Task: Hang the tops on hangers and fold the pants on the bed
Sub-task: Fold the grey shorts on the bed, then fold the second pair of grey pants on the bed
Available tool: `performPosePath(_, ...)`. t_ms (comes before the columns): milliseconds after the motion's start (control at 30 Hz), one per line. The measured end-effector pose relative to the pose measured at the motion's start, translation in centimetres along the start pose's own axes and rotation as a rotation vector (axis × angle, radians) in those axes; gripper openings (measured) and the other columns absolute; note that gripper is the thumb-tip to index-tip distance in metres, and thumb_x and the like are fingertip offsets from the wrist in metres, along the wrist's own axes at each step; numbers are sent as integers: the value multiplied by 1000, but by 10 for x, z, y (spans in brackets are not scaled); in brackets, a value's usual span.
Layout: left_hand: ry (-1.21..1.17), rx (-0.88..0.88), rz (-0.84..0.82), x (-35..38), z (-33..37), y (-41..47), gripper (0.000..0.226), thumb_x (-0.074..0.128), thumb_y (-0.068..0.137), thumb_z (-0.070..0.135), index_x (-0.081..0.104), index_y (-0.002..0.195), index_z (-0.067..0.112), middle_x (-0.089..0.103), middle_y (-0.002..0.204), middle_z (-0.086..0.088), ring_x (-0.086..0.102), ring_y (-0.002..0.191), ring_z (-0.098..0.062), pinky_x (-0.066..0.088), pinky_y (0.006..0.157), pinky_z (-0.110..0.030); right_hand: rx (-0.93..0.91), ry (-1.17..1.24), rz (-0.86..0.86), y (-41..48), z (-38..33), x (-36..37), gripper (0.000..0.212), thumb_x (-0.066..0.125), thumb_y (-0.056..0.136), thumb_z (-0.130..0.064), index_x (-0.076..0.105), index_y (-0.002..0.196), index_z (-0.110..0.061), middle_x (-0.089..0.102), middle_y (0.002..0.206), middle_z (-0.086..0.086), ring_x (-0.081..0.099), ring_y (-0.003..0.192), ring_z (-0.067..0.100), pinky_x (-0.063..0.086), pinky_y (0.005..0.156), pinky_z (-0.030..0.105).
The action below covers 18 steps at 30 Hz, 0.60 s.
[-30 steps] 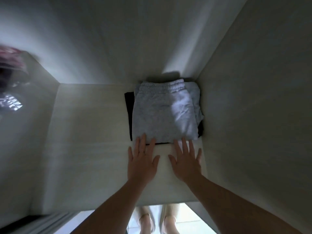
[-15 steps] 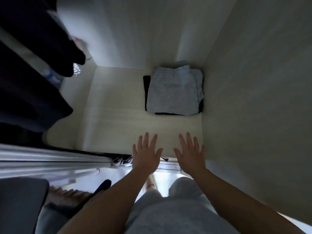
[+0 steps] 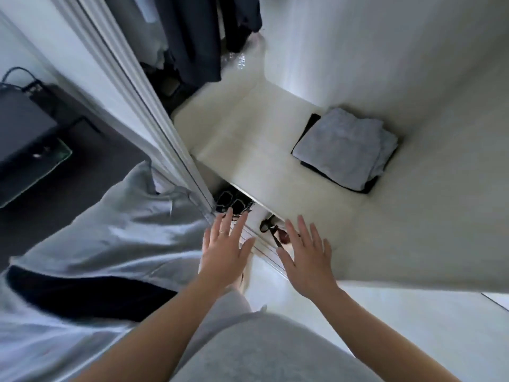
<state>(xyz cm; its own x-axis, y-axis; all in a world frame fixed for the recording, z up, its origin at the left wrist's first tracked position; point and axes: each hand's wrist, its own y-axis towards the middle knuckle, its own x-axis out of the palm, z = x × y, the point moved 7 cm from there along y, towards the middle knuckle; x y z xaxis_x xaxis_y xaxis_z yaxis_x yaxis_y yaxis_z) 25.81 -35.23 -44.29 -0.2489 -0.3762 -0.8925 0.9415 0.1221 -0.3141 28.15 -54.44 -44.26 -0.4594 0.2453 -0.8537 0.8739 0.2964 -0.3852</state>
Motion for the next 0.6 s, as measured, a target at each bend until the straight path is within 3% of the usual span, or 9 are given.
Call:
performPosePath(167,-24,-193,39,-8,-28,-81,63,24,103,58,-2,158,43,-17,166,9,-19,153,-18,-2,125,-47,-220,-63,-18,-34,-42,9,80,-4,85,-68,-2,159,-39,-13,167,-9,-7,155,23,0,121,51)
performPosePath(267,-33,-303,107,-12,-53,-130,64,20,100,62,1,158,43,-14,167,9,-17,153,-18,-2,125,-46,-351,-47,-63,-55,-75,21,76,1,88,-66,-3,159,-41,-15,166,-13,-12,154,20,-6,122,50)
performPosePath(400,-91,-469,200,-14,-86,-197,65,17,98,65,0,157,45,-12,167,10,-16,153,-15,-2,125,-45,-527,-51,-156,-84,-122,46,66,23,101,-59,-6,158,-41,-21,164,-16,-21,152,15,-11,121,48)
performPosePath(600,-137,-706,326,-9,-138,-314,65,18,98,63,0,158,44,-12,167,11,-16,154,-17,-1,125,-47,-774,-134,-285,-143,-203,96,64,24,103,-57,-9,156,-43,-23,163,-17,-20,152,16,-10,122,46)
